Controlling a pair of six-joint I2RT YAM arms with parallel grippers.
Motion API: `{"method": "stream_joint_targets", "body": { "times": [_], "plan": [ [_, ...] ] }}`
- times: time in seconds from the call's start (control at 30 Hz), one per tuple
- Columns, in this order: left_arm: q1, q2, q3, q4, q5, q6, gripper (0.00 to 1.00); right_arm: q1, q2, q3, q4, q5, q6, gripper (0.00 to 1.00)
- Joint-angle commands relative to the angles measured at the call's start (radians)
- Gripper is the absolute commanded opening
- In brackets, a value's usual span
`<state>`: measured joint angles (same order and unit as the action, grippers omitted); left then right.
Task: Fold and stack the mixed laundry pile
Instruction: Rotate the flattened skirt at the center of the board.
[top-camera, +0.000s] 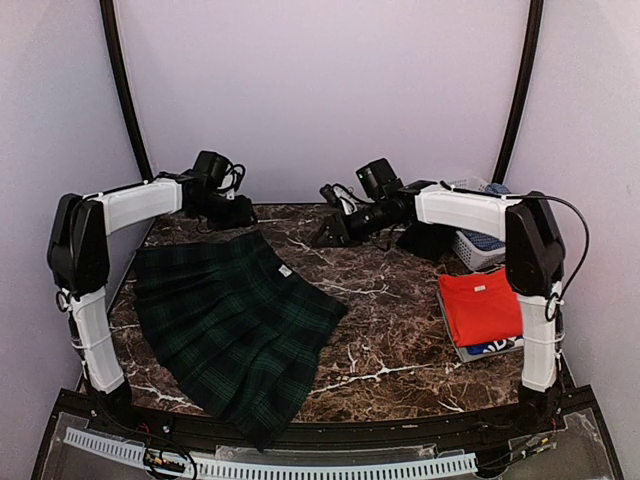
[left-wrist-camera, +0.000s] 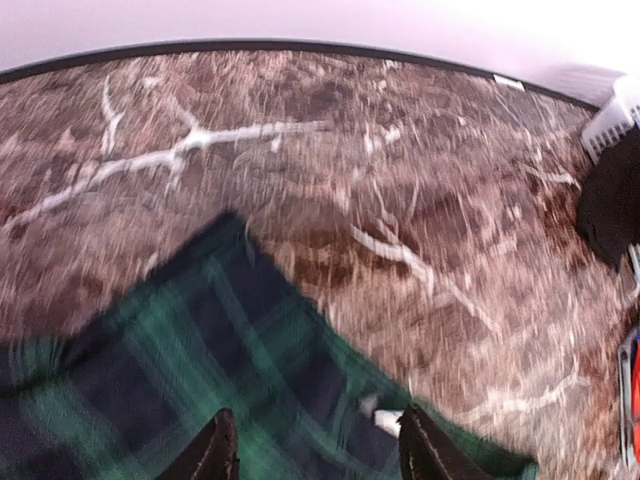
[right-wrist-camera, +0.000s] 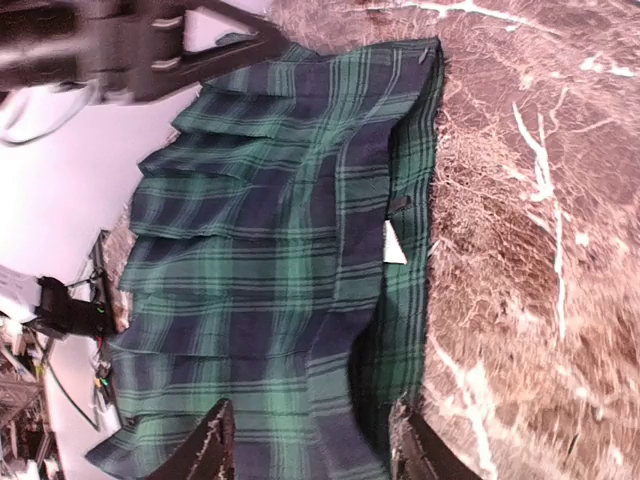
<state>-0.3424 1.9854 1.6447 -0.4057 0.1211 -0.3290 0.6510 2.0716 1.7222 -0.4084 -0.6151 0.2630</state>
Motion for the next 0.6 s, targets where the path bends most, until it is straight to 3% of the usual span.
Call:
{"method": "stream_joint_targets", "body": {
  "times": [0.0,0.23,0.47,0.57],
  "plan": [
    [0.002,-0.165,-0.224,0.085,-0.008,-0.031,0.57,0.034,0.169,0.142,-0.141,-0.027,-0.090,0.51],
    [0.000,-0.152,-0.286,0.129,0.053,-0.005,0.62,0.038,0.262,0.178,-0.181,-0.057,-0.132,0.54],
    [-0.019,-0.045,-0.210,0.136,0.068,-0.013,0.62,0.038,0.234,0.069,-0.171,-0.075,-0.167,0.47],
    [-0.023,0.000,-0.178,0.123,0.068,-0.018,0.61,0.038,0.227,0.043,-0.173,-0.077,-0.189,0.34]
  ]
}}
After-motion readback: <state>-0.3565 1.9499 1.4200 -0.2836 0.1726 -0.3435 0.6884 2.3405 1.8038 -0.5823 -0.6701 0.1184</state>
